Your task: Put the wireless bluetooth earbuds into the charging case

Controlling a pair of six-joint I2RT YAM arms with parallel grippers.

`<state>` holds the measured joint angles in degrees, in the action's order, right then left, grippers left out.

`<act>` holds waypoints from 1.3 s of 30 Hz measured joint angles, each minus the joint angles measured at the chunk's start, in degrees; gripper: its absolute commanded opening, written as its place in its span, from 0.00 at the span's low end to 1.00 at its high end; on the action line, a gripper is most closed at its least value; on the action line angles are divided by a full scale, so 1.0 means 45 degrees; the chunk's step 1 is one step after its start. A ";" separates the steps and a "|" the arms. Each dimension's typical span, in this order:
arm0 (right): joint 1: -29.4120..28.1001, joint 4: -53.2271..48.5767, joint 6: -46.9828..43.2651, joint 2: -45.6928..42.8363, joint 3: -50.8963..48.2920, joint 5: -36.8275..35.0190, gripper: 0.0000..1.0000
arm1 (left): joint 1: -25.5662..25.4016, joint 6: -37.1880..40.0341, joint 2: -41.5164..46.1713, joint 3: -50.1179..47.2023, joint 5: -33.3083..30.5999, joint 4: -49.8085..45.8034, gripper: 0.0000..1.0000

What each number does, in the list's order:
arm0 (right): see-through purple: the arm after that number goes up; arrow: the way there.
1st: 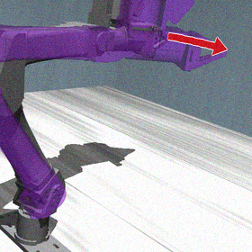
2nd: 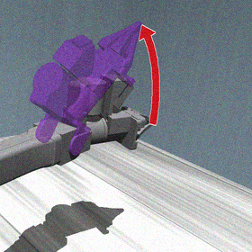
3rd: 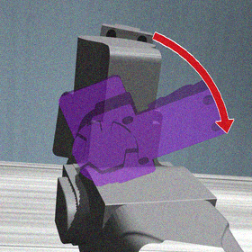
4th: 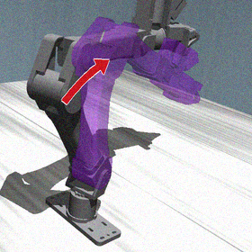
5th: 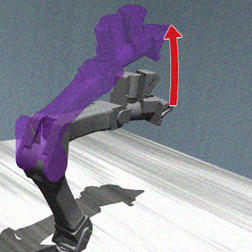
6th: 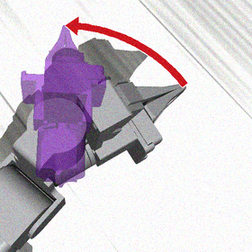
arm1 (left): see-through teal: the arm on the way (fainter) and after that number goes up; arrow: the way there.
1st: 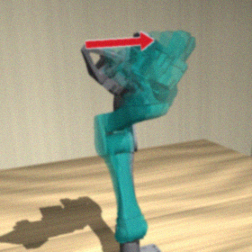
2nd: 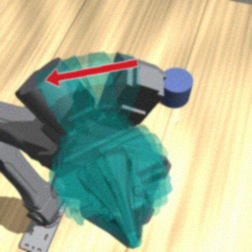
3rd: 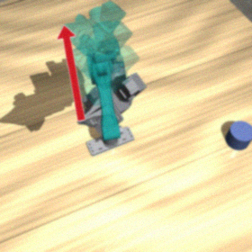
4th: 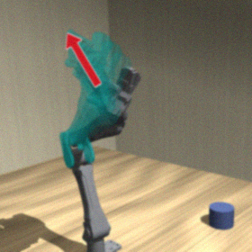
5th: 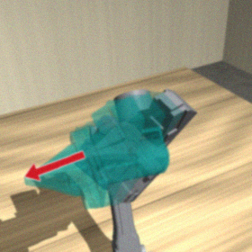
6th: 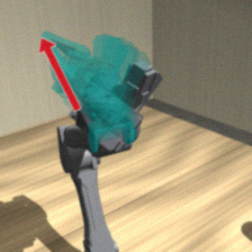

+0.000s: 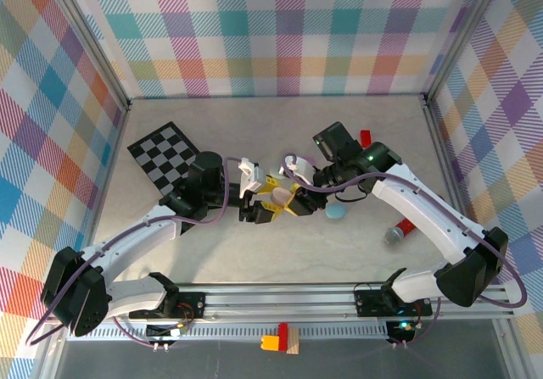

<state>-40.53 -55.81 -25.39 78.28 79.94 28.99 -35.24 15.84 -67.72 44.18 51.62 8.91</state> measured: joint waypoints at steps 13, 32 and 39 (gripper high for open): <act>-0.0005 0.0000 -0.0160 0.0005 0.0000 0.0000 0.37 | 0.0005 -0.0287 0.0000 0.0000 0.0010 0.0010 0.68; 0.0000 0.0423 0.0019 -0.0083 -0.0117 -0.0282 0.64 | -0.0010 -0.0170 -0.0015 0.0000 0.0306 0.0102 0.48; 0.0199 0.0991 0.0568 -0.0418 -0.0345 -0.0437 0.64 | -0.0010 0.0087 -0.0010 -0.0146 0.0117 0.0495 0.60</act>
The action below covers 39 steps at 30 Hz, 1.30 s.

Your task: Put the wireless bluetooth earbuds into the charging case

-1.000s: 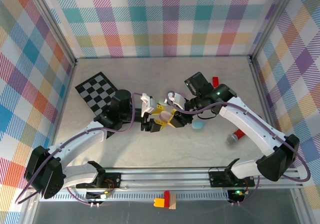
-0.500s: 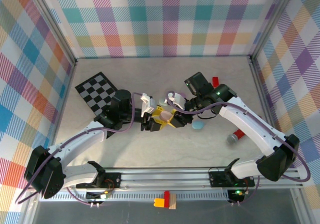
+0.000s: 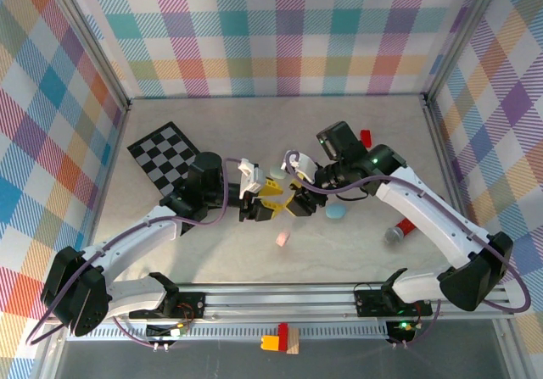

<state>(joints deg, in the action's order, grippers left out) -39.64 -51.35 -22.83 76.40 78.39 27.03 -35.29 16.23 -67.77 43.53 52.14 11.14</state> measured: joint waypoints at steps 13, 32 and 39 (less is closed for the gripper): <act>0.0432 0.2657 0.3002 -0.1205 -0.3065 -0.1379 0.76 | 0.0525 -0.1486 -0.0340 -0.1821 -0.4221 0.2637 1.00; -0.3580 0.4046 0.2637 0.0466 -0.4828 -0.2293 0.87 | 0.3317 -0.6407 0.0607 -0.2817 -1.0287 0.2482 1.00; -0.4556 0.5231 0.0194 0.1593 -0.5314 -0.2399 0.85 | 0.4313 -0.7043 0.1379 -0.2977 -1.0423 0.1943 1.00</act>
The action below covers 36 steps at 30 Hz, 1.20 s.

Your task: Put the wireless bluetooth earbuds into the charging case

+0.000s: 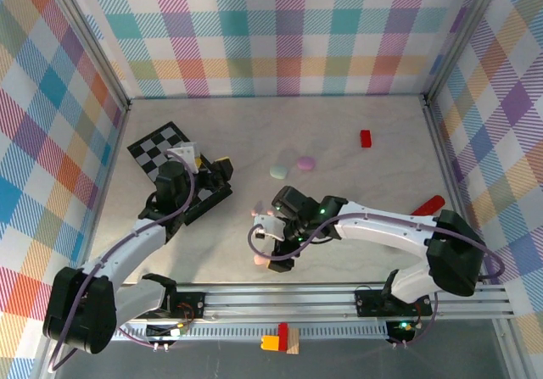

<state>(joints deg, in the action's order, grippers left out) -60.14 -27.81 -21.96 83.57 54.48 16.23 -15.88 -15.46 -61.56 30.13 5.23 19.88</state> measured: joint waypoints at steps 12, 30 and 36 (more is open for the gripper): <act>-0.0073 0.0661 -0.2841 0.2900 0.0389 -0.0461 0.73 | 0.1477 -0.0763 0.0364 -0.0510 0.0665 -0.0155 1.00; 0.0704 0.0233 -0.3410 0.3385 0.1059 -0.0175 0.14 | 0.1564 -0.0554 0.0709 -0.0758 0.1666 -0.0049 1.00; 0.2832 0.0248 -0.2671 0.0690 0.0840 0.1486 0.07 | 0.0986 -0.0160 0.1190 -0.1637 0.3905 0.0845 1.00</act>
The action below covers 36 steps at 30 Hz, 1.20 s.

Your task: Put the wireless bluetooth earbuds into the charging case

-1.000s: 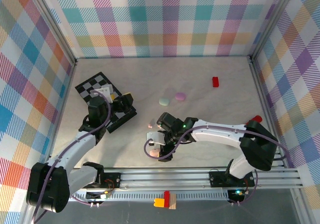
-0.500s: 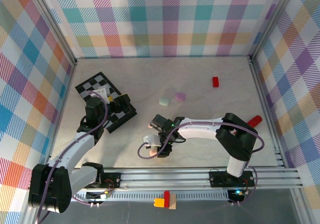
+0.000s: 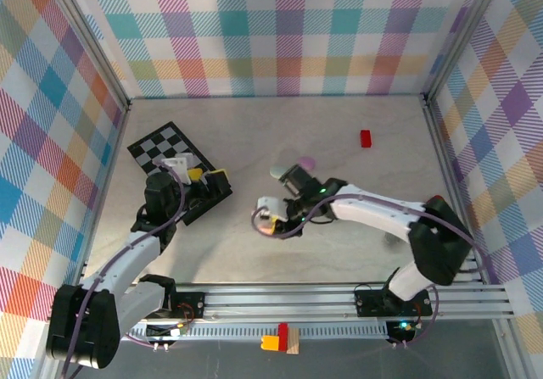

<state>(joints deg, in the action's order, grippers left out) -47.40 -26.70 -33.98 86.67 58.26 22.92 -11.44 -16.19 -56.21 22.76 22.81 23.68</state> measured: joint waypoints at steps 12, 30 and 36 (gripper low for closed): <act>0.1889 -0.2302 0.0155 -0.1341 0.1190 0.3313 0.02 | -0.3861 0.2429 -0.0340 0.2089 0.5615 -0.1404 0.81; 0.1909 -0.3041 0.0015 -0.1418 0.1583 0.4342 0.05 | -0.5110 0.4609 -0.1807 0.3429 0.6416 -0.4532 0.20; 0.2079 -0.3157 0.0219 -0.1593 0.1540 0.4498 0.43 | -0.5178 0.4600 -0.1831 0.3429 0.6596 -0.4352 0.13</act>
<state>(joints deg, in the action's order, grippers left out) -38.04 -40.91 -32.99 79.50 65.19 43.16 -34.74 4.51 -64.45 38.20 52.49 4.10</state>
